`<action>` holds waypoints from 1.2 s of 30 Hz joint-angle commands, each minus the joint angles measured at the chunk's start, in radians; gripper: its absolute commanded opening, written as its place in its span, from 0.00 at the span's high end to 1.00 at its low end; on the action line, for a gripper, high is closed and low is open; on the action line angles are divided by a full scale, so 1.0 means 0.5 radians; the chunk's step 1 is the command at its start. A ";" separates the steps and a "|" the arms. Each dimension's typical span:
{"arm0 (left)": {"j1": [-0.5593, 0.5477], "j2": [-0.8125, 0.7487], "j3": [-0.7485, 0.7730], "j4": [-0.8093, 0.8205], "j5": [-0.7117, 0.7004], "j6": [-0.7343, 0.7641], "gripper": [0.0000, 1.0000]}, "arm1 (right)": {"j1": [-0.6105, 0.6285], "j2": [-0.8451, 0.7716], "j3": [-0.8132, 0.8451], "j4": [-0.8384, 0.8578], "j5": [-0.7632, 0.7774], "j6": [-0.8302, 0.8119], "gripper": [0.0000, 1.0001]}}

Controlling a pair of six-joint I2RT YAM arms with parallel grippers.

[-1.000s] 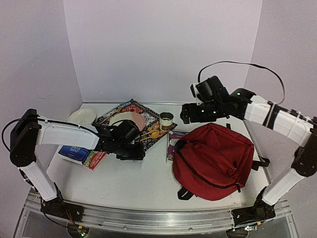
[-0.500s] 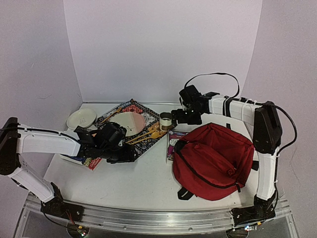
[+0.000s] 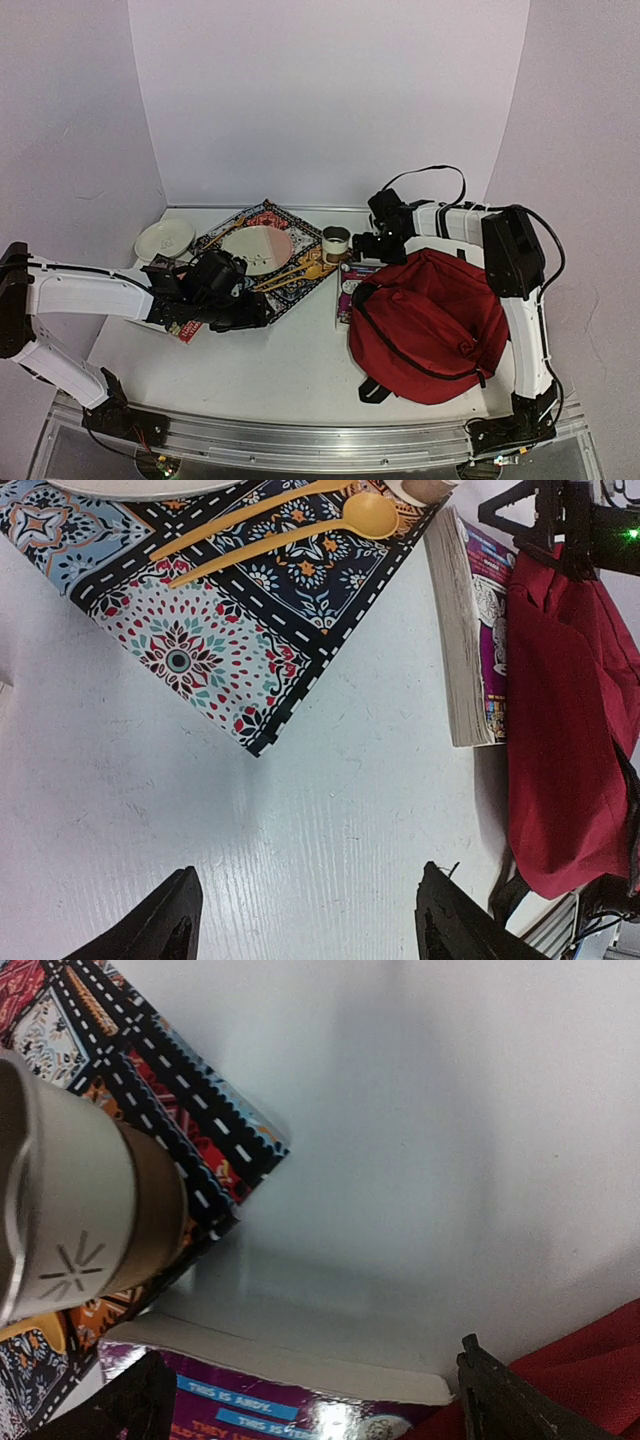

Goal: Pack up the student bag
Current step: Move the book to the center of the board.

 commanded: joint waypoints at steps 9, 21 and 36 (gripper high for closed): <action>0.010 -0.004 0.009 0.103 0.042 -0.006 0.26 | -0.041 -0.112 -0.346 0.059 -0.214 0.059 0.02; 0.009 0.024 0.013 0.136 0.093 -0.036 0.26 | 0.169 -0.246 -0.517 0.197 -0.599 0.002 0.02; 0.010 0.042 -0.006 0.245 0.192 -0.100 0.26 | 0.527 -0.539 -0.798 0.214 -0.693 0.016 0.02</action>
